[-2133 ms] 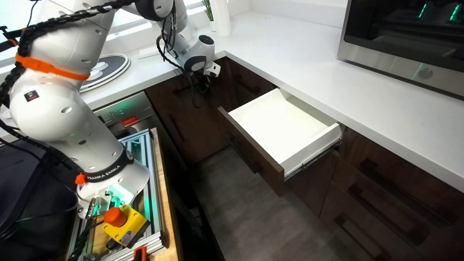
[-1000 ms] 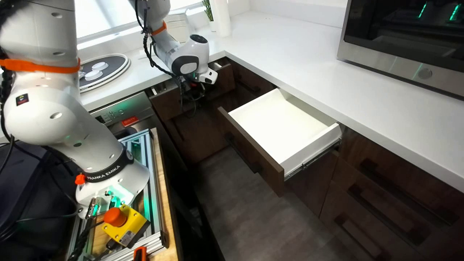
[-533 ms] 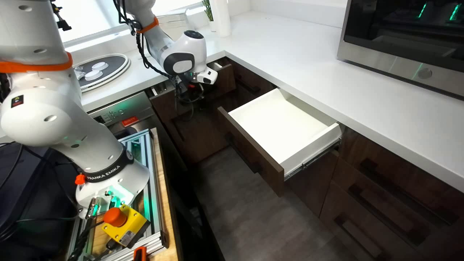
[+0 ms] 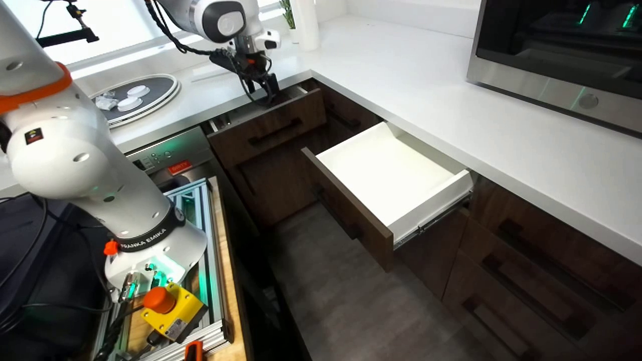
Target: Open the drawer to the right of the dishwasher
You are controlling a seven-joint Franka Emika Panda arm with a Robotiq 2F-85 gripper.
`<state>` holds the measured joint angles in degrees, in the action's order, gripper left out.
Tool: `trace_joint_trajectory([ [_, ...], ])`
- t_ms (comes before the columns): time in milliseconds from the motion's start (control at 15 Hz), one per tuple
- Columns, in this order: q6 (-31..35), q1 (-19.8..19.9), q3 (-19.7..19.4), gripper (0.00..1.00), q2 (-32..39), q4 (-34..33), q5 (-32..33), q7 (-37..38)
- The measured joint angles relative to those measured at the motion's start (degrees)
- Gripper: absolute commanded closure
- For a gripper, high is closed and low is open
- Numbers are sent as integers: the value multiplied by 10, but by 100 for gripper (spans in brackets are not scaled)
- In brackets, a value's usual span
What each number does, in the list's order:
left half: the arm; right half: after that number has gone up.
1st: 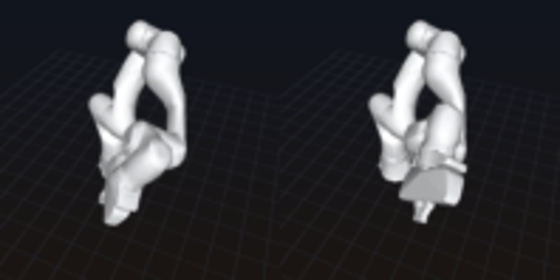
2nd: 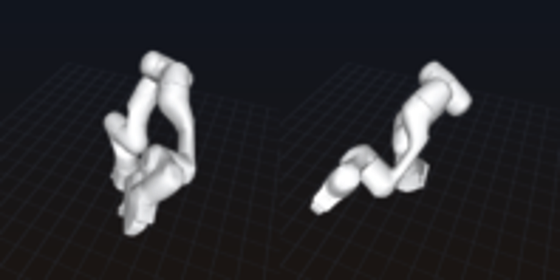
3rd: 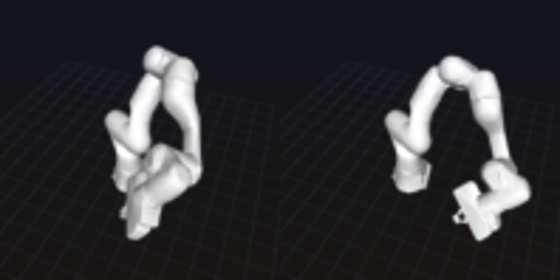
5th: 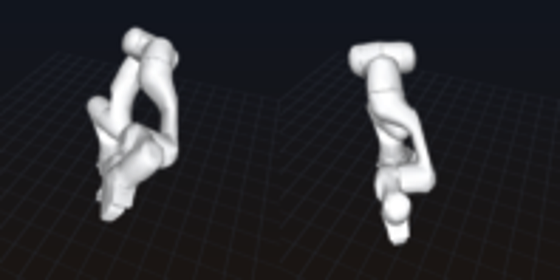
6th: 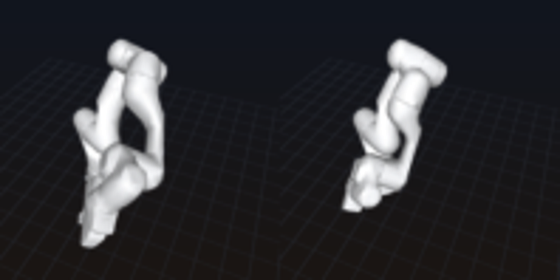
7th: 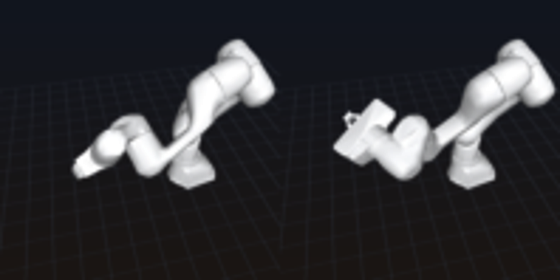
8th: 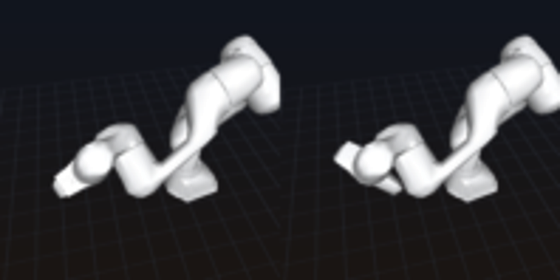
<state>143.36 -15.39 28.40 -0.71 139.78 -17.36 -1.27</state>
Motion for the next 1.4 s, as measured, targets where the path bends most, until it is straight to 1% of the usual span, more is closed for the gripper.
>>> trace_joint_trajectory([
  [200, -85, -33, -6, 0, -4, -80, 17, -35],
  [333, -112, -45, -9, 0, 14, -126, 18, -77],
  [467, -124, -51, -13, 0, 43, -163, 18, -129],
  [533, -126, -52, -14, 25, 61, -177, 18, -157],
  [600, -126, -52, -15, 26, 81, -188, 18, -187],
  [667, -126, -52, -16, 32, 103, -199, 18, -218],
  [733, -126, -52, -16, 42, 125, -208, 20, -247],
  [867, -130, -51, -16, 56, 169, -226, 27, -302],
  [933, -139, -51, -16, 65, 189, -235, 34, -325],
  [1200, -217, -52, -16, 94, 257, -290, 84, -387],
  [1267, -243, -52, -16, 99, 271, -305, 97, -400],
  [1400, -293, -55, -17, 100, 293, -334, 125, -425],
])
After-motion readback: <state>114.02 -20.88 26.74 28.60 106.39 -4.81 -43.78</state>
